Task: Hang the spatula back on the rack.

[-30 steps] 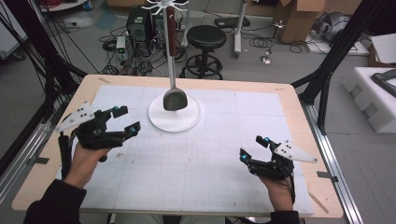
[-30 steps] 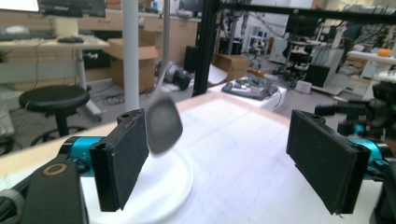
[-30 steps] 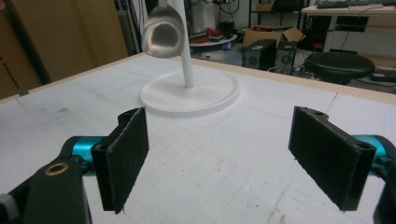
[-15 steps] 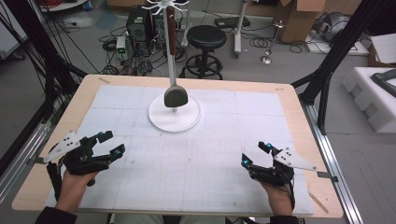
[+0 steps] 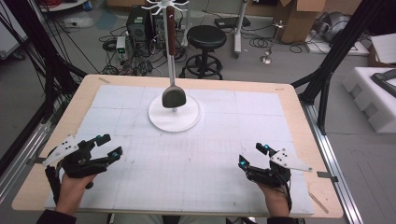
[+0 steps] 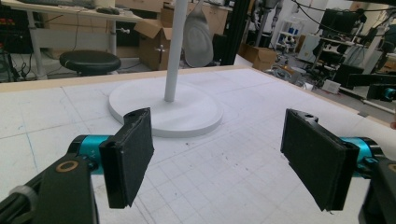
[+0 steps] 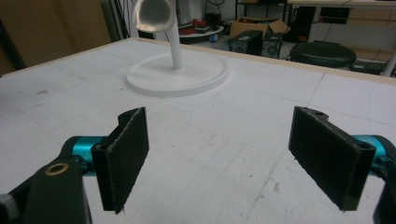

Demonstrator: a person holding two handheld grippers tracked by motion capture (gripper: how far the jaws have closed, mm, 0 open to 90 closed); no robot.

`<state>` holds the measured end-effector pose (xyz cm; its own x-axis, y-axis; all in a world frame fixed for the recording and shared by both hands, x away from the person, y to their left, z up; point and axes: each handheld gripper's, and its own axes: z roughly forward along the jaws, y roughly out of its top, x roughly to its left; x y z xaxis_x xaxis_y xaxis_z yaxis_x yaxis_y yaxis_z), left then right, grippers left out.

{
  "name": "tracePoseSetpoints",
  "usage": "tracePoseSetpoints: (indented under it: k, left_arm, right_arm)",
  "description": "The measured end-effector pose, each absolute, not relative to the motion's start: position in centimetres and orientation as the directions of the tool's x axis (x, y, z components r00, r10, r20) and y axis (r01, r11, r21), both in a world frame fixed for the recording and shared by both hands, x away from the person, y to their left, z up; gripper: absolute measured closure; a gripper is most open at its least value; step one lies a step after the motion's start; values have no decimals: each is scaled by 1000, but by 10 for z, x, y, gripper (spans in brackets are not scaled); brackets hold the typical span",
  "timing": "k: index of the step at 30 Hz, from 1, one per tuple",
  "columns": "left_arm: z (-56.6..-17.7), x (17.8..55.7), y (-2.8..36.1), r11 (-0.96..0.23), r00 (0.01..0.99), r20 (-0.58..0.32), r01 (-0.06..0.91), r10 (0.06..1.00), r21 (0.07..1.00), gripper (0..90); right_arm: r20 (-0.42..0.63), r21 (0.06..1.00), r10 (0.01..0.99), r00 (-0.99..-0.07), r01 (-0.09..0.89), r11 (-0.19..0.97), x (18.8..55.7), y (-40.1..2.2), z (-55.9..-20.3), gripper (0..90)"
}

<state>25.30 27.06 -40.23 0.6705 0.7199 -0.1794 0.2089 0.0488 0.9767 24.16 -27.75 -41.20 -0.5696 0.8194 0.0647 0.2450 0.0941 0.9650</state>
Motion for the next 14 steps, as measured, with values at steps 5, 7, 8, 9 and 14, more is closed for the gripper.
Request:
tracePoseSetpoints:
  k: [5,7,8,9,14]
  left_arm:
    - [-403,253,271,48,671,-178,207,720,977,256]
    - [-403,254,271,48,671,-178,207,719,977,256]
    - [-404,254,271,49,671,-179,208,720,977,256]
    - [-404,254,270,54,669,-184,209,720,976,256]
    - [-405,256,271,57,668,-189,214,720,975,256]
  right_arm:
    - [67,964,821,-567,249,94,242,-277,-411,190]
    - [69,963,822,-565,253,94,242,-277,-411,190]
    - [70,962,824,-562,257,93,242,-277,-411,190]
    - [70,962,825,-560,257,93,242,-277,-411,190]
    - [76,961,827,-557,262,89,243,-277,-412,190]
